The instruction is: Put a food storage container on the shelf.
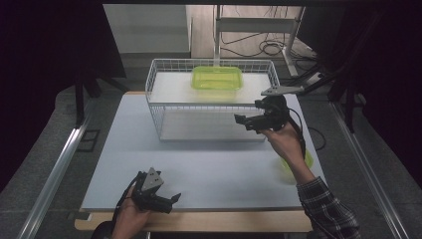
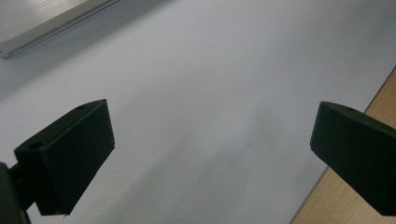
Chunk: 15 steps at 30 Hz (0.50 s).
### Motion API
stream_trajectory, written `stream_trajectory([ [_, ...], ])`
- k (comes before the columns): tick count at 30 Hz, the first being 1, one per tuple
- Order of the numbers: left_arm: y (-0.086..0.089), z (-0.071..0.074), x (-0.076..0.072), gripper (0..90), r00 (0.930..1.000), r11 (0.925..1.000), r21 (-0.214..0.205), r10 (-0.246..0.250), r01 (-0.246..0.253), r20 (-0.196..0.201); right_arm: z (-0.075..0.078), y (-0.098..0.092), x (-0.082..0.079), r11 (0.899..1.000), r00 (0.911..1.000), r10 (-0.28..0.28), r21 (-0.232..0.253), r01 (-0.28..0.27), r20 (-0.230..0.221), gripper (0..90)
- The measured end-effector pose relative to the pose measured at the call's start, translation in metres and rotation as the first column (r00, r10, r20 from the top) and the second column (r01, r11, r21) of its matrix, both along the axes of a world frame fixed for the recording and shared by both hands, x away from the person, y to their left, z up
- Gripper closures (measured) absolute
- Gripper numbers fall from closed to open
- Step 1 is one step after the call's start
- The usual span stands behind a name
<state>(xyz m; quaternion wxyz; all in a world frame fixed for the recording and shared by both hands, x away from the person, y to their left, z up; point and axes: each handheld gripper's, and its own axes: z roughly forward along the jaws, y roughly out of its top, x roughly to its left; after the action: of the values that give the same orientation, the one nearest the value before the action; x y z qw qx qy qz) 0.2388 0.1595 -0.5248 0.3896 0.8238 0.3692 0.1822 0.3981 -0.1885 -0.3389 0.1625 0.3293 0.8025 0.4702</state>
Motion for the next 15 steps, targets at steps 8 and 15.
stream_trajectory([
  [8, 0.001, 0.001, 0.000, 0.0, 1.0000, 0.9989, -0.046, -0.007, 0.007, -0.001, -0.014, -0.007, -0.018, 0.999, 0.9983, 0.045, -0.030, -0.044, 0.036, 0.0],
  [15, 0.000, 0.000, -0.001, 0.0, 0.9999, 0.9998, -0.019, -0.011, 0.011, 0.012, -0.032, -0.018, -0.030, 0.999, 0.9992, 0.028, -0.029, -0.027, 0.028, 0.0],
])
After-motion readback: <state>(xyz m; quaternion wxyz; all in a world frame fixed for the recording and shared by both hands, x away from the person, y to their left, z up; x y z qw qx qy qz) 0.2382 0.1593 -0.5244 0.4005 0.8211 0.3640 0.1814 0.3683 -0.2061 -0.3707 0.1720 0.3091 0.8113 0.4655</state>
